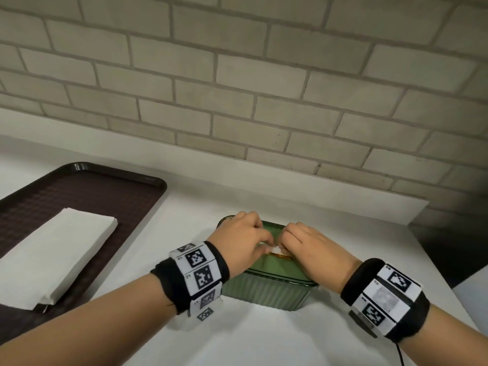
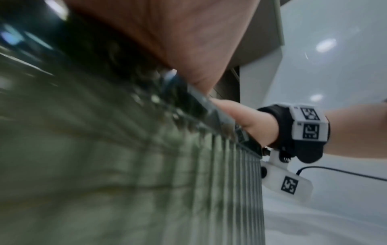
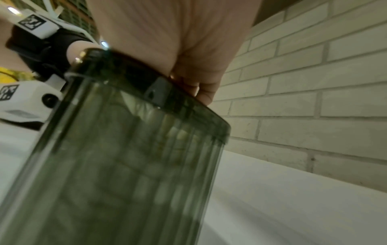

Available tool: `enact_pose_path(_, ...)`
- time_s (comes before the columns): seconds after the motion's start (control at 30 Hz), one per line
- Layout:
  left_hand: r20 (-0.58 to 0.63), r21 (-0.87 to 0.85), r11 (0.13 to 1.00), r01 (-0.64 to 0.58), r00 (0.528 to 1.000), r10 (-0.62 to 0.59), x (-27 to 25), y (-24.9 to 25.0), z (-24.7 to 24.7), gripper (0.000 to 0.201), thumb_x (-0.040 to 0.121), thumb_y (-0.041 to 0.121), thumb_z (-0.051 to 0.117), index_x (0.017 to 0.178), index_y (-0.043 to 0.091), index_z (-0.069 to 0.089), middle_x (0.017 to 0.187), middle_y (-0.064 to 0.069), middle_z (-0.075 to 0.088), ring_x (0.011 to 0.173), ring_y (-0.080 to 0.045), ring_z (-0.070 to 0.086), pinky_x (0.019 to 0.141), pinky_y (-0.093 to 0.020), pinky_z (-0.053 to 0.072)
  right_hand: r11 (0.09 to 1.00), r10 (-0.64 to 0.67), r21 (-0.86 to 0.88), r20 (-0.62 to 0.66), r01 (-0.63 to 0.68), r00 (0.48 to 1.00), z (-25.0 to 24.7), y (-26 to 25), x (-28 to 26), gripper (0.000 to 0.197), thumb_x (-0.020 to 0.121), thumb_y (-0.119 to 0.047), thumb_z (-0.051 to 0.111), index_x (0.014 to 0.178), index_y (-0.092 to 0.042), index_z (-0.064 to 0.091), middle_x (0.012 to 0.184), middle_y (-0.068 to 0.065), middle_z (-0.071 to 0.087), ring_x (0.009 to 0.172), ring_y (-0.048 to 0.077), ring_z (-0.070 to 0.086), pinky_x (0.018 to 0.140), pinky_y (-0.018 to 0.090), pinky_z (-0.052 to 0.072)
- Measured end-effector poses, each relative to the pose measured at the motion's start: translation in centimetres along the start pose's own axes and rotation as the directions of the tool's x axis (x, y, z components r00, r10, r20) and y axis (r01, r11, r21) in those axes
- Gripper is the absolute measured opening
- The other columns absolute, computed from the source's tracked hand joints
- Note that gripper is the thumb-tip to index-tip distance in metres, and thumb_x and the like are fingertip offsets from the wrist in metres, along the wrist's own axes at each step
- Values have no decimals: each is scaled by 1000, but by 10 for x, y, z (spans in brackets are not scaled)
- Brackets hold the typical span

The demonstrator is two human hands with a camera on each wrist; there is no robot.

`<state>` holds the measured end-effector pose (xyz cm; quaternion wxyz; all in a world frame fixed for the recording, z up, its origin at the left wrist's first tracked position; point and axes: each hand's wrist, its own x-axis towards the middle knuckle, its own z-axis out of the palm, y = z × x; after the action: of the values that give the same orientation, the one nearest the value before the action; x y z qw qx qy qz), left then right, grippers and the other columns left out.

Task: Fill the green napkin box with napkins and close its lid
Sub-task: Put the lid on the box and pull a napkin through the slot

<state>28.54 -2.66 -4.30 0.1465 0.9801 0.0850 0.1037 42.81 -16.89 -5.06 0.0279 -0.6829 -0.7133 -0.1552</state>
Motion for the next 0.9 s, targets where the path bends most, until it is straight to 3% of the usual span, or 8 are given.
enact_pose_path(0.13, 16, 77, 996, -33, 999, 31, 11, 8, 5, 29, 95, 36, 46, 116, 24, 62, 117, 3, 47, 113, -17, 41, 86, -27, 31, 997, 20, 74, -14, -19, 1000, 3, 1, -1, 33, 76, -6, 62, 86, -25, 37, 81, -5, 50, 71, 10, 42, 64, 19, 36)
enact_pose_path(0.23, -2, 129, 990, -49, 999, 50, 16, 8, 6, 27, 97, 32, 42, 115, 23, 60, 119, 3, 47, 113, -17, 41, 79, -25, 25, 994, 34, 107, -12, -33, 999, 4, 2, -1, 23, 82, -11, 62, 86, -23, 43, 82, -4, 51, 71, 12, 47, 63, 24, 46)
enact_pose_path(0.3, -23, 146, 988, -48, 998, 52, 17, 6, 8, 24, 97, 32, 42, 112, 26, 60, 117, 4, 48, 111, -16, 42, 79, -25, 24, 979, 65, 195, -5, -63, 998, 2, 4, -2, 5, 91, -23, 50, 88, -22, 47, 85, -4, 52, 76, 11, 48, 68, 25, 45)
enact_pose_path(0.43, -102, 161, 985, -63, 992, 80, 9, 5, 15, 10, 81, 21, 64, 89, 27, 62, 94, 7, 57, 88, -16, 56, 72, -28, 36, 931, 148, 330, 48, -156, 988, 3, 8, -10, 42, 93, -53, 35, 101, -19, 59, 98, -7, 53, 91, 8, 47, 83, 18, 39)
enact_pose_path(0.5, -148, 188, 981, -48, 986, 77, 3, 6, 21, 24, 63, 20, 77, 75, 31, 60, 77, 12, 58, 70, -12, 58, 65, -25, 41, 941, 155, 301, 30, -157, 987, 6, 5, -13, 53, 91, -60, 31, 101, -20, 64, 100, -7, 54, 92, 9, 49, 83, 19, 41)
enact_pose_path(0.67, -244, 215, 976, -47, 965, 100, -5, 10, 31, 27, 55, 16, 78, 71, 29, 59, 66, 11, 55, 60, -13, 56, 69, -28, 28, 882, 279, 413, -68, -227, 958, 13, -7, -9, 35, 84, -48, 49, 88, -20, 69, 92, -8, 57, 88, 4, 48, 81, 11, 37)
enact_pose_path(0.77, -239, 177, 984, -18, 969, 60, -8, 10, 26, 23, 63, 22, 78, 75, 31, 61, 71, 12, 57, 66, -13, 59, 72, -28, 34, 869, 304, 437, -101, -233, 947, 13, -11, -7, 32, 83, -45, 49, 85, -21, 71, 85, -9, 59, 83, 1, 46, 77, 8, 36)
enact_pose_path(0.9, -159, 188, 981, 39, 987, -8, -6, -7, 11, 19, 90, 25, 56, 107, 31, 63, 102, 10, 60, 99, -16, 56, 84, -32, 38, 918, 258, 353, -177, -183, 950, 13, -13, -7, 23, 88, -36, 50, 83, -21, 67, 78, -10, 61, 78, 3, 45, 73, 9, 35)
